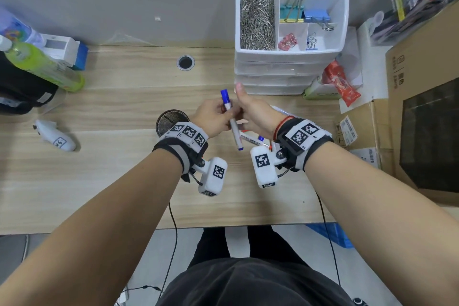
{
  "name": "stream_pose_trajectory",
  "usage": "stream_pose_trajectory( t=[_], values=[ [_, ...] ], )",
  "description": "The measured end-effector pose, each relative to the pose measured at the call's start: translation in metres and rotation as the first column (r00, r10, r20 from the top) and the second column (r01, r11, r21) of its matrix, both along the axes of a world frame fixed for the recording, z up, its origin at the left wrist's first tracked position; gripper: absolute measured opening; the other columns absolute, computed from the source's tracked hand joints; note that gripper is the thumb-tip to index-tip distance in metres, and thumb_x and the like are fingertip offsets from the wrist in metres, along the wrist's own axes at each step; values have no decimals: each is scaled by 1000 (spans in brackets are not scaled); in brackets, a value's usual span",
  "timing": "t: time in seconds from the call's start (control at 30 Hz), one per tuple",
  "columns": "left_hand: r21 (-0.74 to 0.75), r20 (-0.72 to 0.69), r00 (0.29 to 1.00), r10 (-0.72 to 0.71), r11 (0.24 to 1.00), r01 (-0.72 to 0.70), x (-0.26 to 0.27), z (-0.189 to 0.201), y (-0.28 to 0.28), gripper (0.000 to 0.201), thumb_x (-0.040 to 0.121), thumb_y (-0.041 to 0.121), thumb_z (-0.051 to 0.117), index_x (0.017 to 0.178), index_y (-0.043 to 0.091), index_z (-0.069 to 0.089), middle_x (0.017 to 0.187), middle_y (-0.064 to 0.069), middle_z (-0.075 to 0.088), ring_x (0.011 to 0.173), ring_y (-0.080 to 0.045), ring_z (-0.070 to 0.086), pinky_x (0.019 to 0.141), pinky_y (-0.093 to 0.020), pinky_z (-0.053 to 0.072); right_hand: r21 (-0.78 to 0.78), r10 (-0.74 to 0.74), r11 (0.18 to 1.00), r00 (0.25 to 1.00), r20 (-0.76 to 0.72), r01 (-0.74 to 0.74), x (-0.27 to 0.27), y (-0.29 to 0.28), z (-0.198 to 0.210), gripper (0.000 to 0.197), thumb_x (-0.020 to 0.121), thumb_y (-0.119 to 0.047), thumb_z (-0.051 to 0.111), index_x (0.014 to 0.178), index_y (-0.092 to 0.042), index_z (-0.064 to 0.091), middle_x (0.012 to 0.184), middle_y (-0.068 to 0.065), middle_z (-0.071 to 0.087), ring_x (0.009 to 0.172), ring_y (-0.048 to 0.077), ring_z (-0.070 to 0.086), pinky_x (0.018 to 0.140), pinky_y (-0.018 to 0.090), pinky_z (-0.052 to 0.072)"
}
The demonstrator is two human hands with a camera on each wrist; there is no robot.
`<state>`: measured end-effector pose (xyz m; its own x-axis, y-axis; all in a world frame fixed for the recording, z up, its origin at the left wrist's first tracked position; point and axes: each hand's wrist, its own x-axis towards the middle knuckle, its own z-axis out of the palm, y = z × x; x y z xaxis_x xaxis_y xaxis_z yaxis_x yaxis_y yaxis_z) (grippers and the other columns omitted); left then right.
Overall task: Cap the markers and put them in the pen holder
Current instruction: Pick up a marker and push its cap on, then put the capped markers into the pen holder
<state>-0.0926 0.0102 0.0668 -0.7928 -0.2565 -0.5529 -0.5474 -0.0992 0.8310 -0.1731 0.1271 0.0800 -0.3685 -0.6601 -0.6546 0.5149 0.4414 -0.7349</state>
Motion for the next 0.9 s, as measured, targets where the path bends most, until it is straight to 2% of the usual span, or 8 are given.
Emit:
stream_pose_trajectory(
  t=[0.1,0.17,0.27,0.43,0.53,0.63,0.73,0.9],
  values=[
    [-1,108,993,-37,999,37,3,-10,-1,25,99,16,52,111,-4,61,109,-26,67,97,-33,69,77,-36,61,40,35,999,999,23,-36,-2,6,-6,67,102,-58,26,101,-9,71,89,-1,73,80,10,69,74,23,56],
    [-71,183,983,23,997,-10,6,-12,-3,21,101,18,45,98,2,58,96,-20,69,89,-32,69,73,-35,60,176,49,984,988,-145,-23,-4,12,-21,54,102,-50,41,97,-7,72,95,10,72,81,20,69,78,31,60],
    [-292,300,948,109,956,-18,18,-24,-11,21,98,18,39,81,10,49,68,-9,59,74,-37,69,73,-43,56,516,379,853,775,-507,-80,-5,28,-55,33,91,-40,57,83,-13,75,87,7,76,80,26,70,73,32,56],
    [-478,525,851,4,828,292,68,-53,-12,27,86,26,52,64,11,48,62,-5,56,64,-27,54,52,-29,33,708,680,670,568,-465,-223,10,36,-95,21,88,-27,60,106,-25,71,122,-5,71,103,24,66,89,31,52],
    [-493,587,802,109,834,248,97,-68,-13,21,82,29,59,75,9,62,66,-2,59,56,-14,51,47,-22,32,747,740,621,493,-458,-238,16,28,-111,31,92,-26,54,118,-18,69,131,-1,66,108,30,64,93,34,49],
    [-509,614,761,210,842,179,111,-78,-12,23,83,32,57,77,10,56,68,-4,57,54,-15,47,47,-24,35,771,769,598,432,-472,-221,20,26,-118,33,93,-23,56,124,-17,66,130,6,64,111,33,63,93,38,50],
    [-513,600,746,290,854,81,115,-86,-11,33,76,38,65,83,6,63,74,-7,67,59,-20,53,58,-28,48,802,804,552,400,-440,-228,24,26,-120,26,91,-9,51,112,-9,67,116,16,67,106,35,64,84,37,49],
    [-511,571,755,323,859,19,117,-92,-13,24,80,35,68,78,10,64,67,-1,59,62,-22,54,54,-27,43,730,766,617,438,-470,-294,29,30,-119,16,89,-28,58,81,-14,56,83,11,62,87,33,65,66,30,40]
  ],
)
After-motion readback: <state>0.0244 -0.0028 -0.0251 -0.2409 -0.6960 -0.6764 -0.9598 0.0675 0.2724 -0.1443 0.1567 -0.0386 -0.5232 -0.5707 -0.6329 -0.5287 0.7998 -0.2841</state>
